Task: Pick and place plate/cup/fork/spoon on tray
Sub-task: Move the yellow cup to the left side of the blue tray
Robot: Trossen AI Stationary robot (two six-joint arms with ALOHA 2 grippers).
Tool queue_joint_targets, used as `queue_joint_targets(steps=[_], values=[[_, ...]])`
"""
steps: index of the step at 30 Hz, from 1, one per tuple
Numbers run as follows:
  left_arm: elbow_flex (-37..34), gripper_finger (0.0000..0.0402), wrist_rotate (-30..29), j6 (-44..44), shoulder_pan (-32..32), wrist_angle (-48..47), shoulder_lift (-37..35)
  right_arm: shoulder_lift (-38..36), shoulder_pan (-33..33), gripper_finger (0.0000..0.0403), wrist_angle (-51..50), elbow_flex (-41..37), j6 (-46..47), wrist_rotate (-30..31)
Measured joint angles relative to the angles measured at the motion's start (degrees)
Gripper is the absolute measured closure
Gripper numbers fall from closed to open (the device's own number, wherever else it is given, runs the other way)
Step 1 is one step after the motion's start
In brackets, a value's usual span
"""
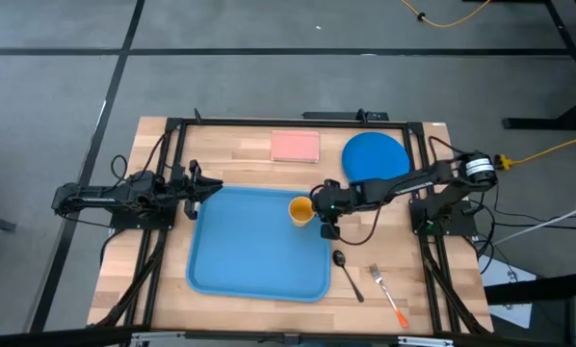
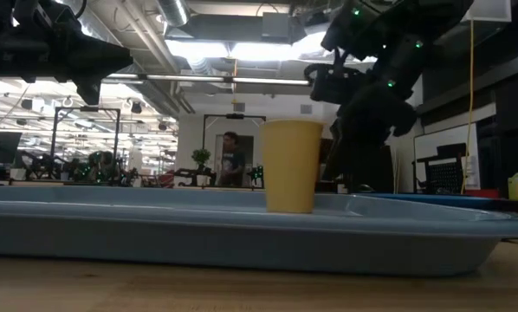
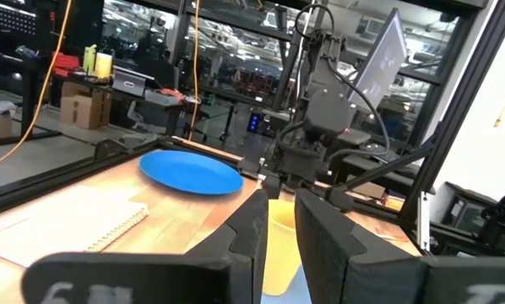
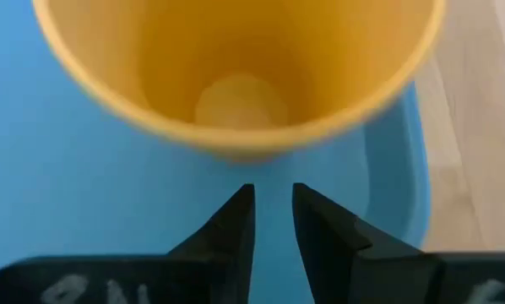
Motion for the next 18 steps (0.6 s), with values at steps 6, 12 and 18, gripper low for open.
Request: queue_joint_targets(steps=[6, 12, 18], values=[[0.0, 0.0347, 0.0, 0.0, 0.0, 0.0, 0.0, 0.5, 0.0, 0.0316, 7.2, 0.0, -1.7, -0.5], [0.0, 0.0347, 0.0, 0.0, 0.0, 0.0, 0.0, 1.3, 0.0, 0.0316, 15.0, 0.0, -3.1, -1.4], [0.0, 0.0347, 0.0, 0.0, 0.0, 0.0, 0.0, 2.6, 0.0, 0.0316, 12.3, 0.0, -1.9, -1.5]])
